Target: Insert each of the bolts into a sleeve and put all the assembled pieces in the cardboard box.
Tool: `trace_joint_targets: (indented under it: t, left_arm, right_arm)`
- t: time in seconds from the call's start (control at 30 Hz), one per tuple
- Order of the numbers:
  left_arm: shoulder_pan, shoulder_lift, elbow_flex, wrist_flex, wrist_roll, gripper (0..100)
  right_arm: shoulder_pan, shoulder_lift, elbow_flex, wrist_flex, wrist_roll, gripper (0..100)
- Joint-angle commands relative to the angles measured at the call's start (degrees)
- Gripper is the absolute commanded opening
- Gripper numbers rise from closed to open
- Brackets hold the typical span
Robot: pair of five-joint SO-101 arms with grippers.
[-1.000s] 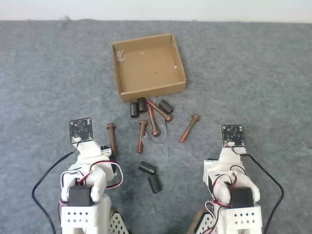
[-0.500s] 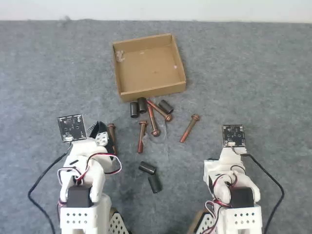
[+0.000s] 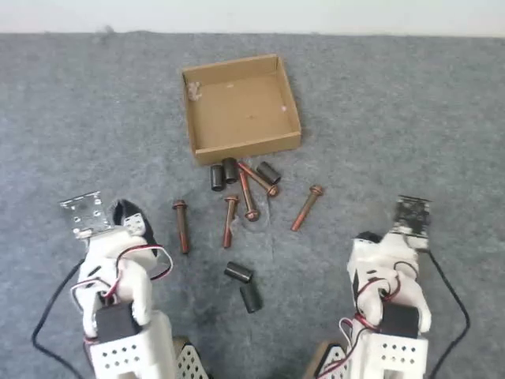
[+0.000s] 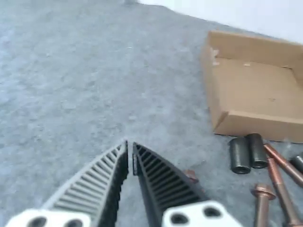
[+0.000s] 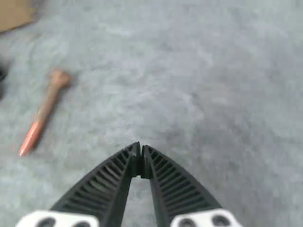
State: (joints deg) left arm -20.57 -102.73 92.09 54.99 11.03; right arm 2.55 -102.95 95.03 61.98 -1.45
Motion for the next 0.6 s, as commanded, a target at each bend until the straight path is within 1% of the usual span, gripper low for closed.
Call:
trace_joint_targets:
  t: [0.0, 0.1, 0.2, 0.3, 0.43, 0.5, 0.57]
  left_arm:
    - [-1.05, 0.44, -4.09, 2.64, -0.62, 1]
    - [-1.93, 0.53, -4.18, 2.73, -0.62, 1]
    - [-2.02, 0.53, -4.44, 2.9, -0.62, 1]
    - [-3.69, 1.67, -5.23, 3.08, -0.7, 2]
    - [-4.84, 11.08, -8.75, 2.64, -0.79, 12]
    - [-5.19, 17.58, -10.33, -0.26, -0.79, 15]
    - [-5.98, 23.65, -11.65, -2.81, -0.7, 16]
  right_arm:
    - [-4.09, -1.01, -3.34, -0.04, 9.67, 1.0]
    - [-6.29, -0.84, -6.59, 0.66, 15.03, 1.0]
    - [-12.18, -0.66, -10.81, 1.63, 18.46, 1.0]
    - [-17.71, 3.21, -14.68, 2.68, 19.69, 1.0]
    - [-20.35, 18.95, -19.87, 0.22, 20.57, 1.0]
    - [-22.46, 28.79, -23.38, -2.24, 20.57, 1.0]
    - [-25.1, 37.58, -27.78, -2.07, 19.43, 1.0]
